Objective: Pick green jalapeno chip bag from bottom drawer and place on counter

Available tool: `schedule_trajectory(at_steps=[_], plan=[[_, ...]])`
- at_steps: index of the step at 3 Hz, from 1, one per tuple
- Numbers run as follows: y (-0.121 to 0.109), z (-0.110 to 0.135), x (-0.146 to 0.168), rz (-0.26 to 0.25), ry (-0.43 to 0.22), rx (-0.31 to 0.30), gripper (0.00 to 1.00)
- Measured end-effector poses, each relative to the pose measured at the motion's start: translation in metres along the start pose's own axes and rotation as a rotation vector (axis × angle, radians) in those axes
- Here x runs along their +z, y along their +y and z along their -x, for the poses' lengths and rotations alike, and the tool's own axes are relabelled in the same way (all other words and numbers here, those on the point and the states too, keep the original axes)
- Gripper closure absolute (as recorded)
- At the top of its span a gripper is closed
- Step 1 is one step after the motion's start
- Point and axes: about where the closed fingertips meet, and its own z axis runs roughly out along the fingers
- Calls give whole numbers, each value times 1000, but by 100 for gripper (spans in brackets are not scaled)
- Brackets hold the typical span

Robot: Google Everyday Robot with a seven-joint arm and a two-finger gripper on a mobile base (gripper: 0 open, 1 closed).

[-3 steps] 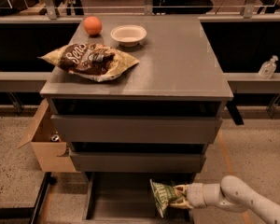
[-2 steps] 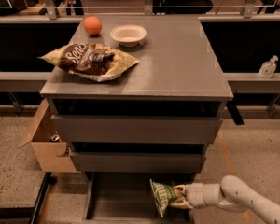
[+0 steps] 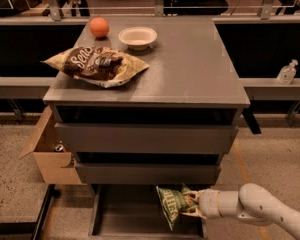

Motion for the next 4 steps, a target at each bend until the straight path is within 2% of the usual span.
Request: schedule_trajectory(at_steps=[2,3,4], plan=[[-21,126,-51,-121,104,-290,100],[-20,125,-50,-120,103,-288,100],[-41,130,-64,-142,93,-315,100]])
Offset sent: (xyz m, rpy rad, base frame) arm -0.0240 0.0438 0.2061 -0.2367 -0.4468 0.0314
